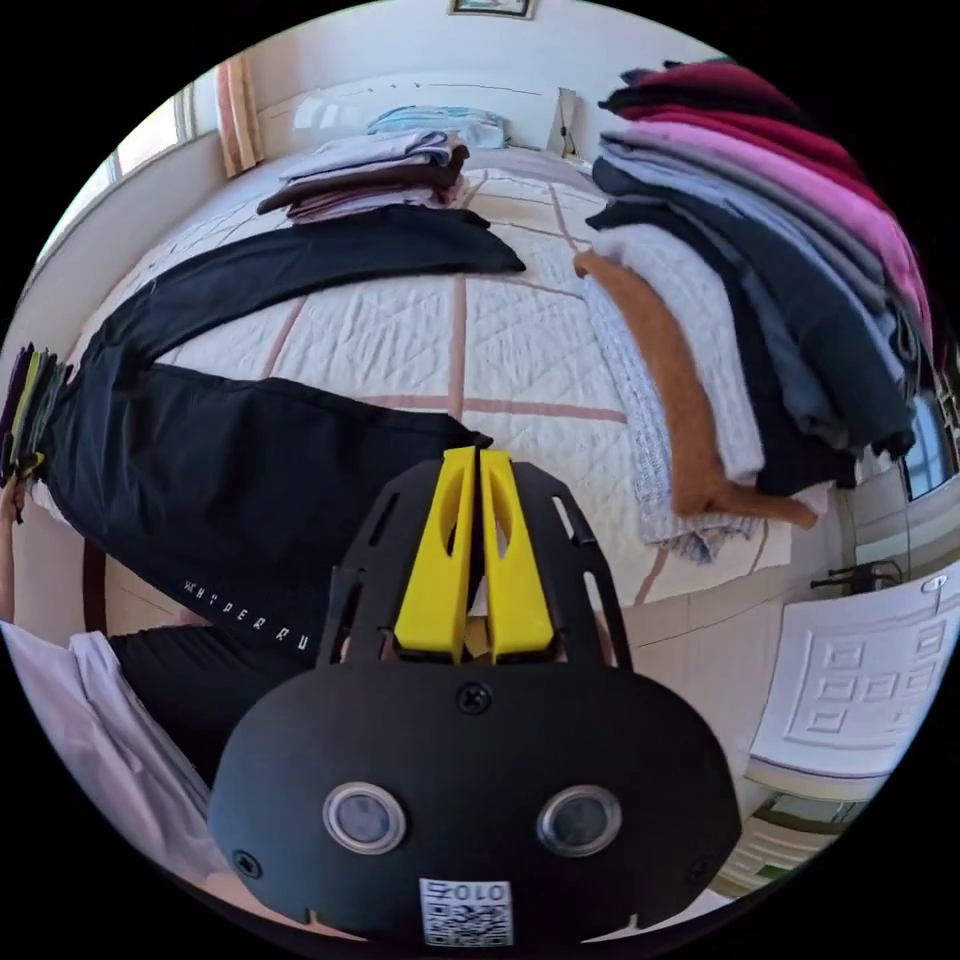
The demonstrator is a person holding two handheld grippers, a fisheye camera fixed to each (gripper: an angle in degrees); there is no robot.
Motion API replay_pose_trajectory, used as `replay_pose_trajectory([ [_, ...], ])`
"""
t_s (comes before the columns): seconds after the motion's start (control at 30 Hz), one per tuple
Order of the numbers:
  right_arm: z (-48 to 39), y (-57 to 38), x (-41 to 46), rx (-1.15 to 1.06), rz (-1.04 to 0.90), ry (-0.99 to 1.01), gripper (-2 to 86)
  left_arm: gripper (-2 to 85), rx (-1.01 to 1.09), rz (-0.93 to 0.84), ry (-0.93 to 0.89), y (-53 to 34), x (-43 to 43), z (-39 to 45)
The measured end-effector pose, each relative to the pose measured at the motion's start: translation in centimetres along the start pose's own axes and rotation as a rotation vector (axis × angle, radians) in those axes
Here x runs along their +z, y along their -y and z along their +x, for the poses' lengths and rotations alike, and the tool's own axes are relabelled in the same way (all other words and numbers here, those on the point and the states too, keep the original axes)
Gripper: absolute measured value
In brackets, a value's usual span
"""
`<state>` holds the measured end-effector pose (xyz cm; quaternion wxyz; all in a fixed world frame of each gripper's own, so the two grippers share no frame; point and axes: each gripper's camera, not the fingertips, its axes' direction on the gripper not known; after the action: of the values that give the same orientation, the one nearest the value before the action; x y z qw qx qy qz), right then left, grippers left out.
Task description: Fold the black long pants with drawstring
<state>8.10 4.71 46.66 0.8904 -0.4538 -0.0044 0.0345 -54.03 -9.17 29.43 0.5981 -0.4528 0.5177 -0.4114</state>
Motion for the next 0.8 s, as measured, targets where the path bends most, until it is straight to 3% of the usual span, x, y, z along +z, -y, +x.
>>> replay_pose_trajectory([
  [0.17,3.3,7.6,-4.4,-0.002,-0.061,-0.162,3.0,0.2,-0.017,0.048,-0.061,-2.1,0.1,-1.7],
  [0.23,4.2,11.1,-1.2,-0.036,-0.231,-0.173,3.1,0.2,-0.014,0.052,-0.089,-2.9,0.3,-2.0],
  [0.3,4.1,12.7,1.8,-0.063,-0.27,-0.143,3.1,0.2,-0.021,0.074,-0.101,-4.1,0.3,-2.5],
  [0.4,3.2,13.3,3.4,-0.05,-0.203,-0.236,3.3,0.2,-0.01,0.125,-0.11,-5.4,-0.7,-2.6],
  [0.57,3.2,9.4,-3.2,0.094,0.117,-0.291,3.5,0.3,0.0,0.174,-0.085,-7.0,-1.4,-2.4],
  [0.67,3.5,4.1,-4.5,0.1,0.185,-0.161,3.3,0.3,-0.049,0.238,-0.08,-7.8,-0.8,-3.1],
  [0.8,6.6,-3.2,-0.5,0.25,0.097,0.089,6.8,0.3,-0.106,0.34,-0.161,-8.8,0.1,-4.3],
])
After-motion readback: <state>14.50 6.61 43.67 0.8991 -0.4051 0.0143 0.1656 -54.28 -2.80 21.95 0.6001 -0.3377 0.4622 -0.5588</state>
